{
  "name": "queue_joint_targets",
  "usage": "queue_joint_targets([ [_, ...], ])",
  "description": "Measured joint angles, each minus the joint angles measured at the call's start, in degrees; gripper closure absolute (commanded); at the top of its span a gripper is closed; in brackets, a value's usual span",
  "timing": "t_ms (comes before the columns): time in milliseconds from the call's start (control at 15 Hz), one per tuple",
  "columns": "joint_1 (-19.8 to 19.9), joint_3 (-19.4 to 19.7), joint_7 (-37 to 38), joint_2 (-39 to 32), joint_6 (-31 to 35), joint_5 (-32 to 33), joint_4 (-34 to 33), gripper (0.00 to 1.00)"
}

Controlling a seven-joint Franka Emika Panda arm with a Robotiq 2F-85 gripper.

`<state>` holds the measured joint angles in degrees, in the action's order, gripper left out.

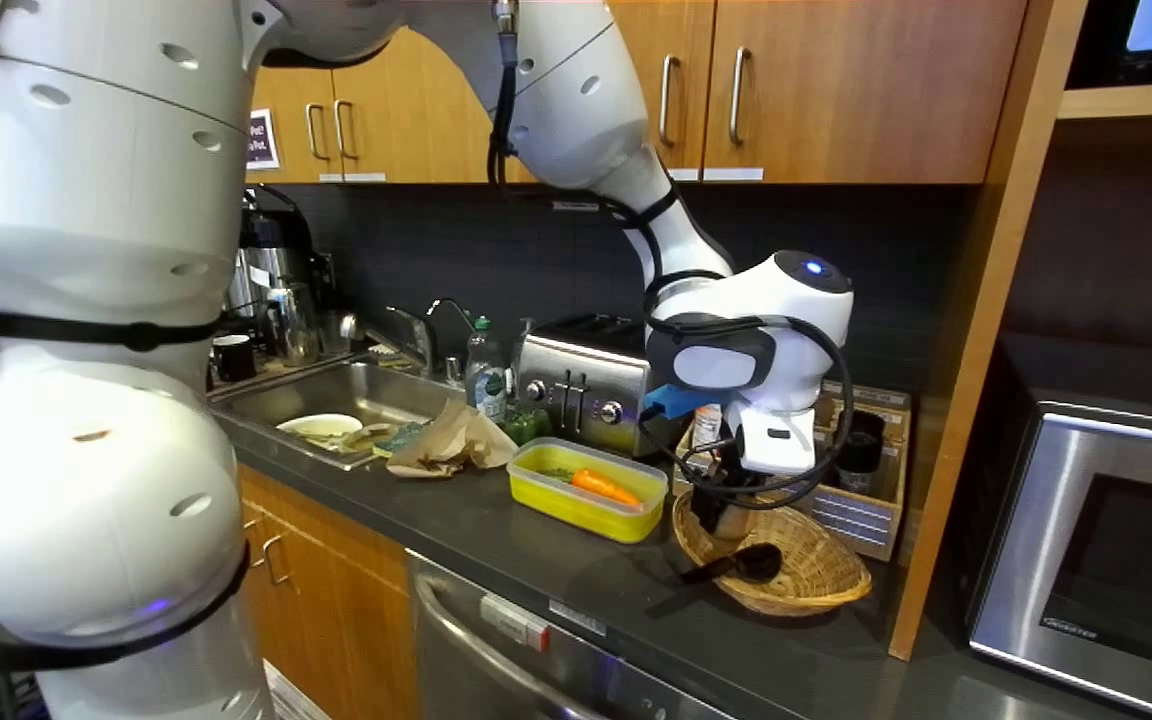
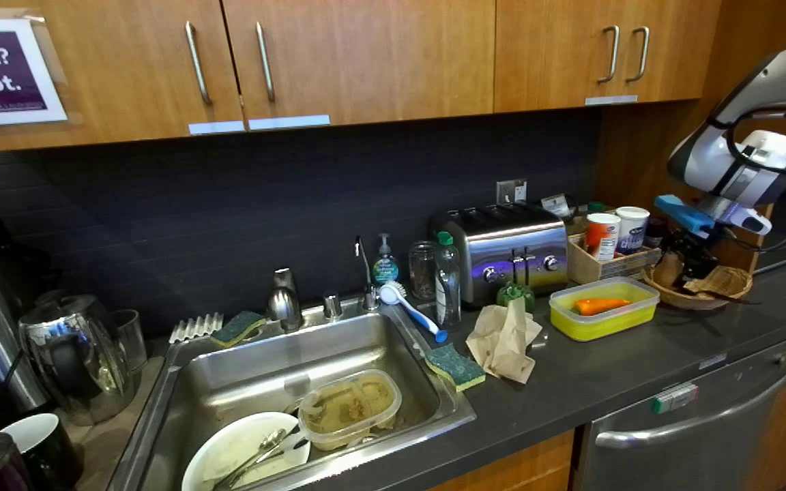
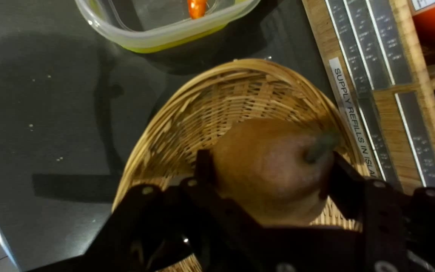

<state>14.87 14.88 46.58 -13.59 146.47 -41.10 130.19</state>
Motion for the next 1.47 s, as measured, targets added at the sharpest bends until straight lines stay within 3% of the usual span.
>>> queue_joint_targets([
  [200,0.00,0.00,-0.03,-0.62,-0.03,-0.01,-0.52,0.51],
  [267,0.00,-0.01,-0.03,-0.73,-0.04,-0.01,-0.65,0.09],
  [400,0.00,-0.02,-0.02,-0.90,-0.07,-0.01,-0.84,0.02],
  [1467,-1.88,-0.35,0.03,-0.42,-0.05,2.28,-1.31,0.00],
])
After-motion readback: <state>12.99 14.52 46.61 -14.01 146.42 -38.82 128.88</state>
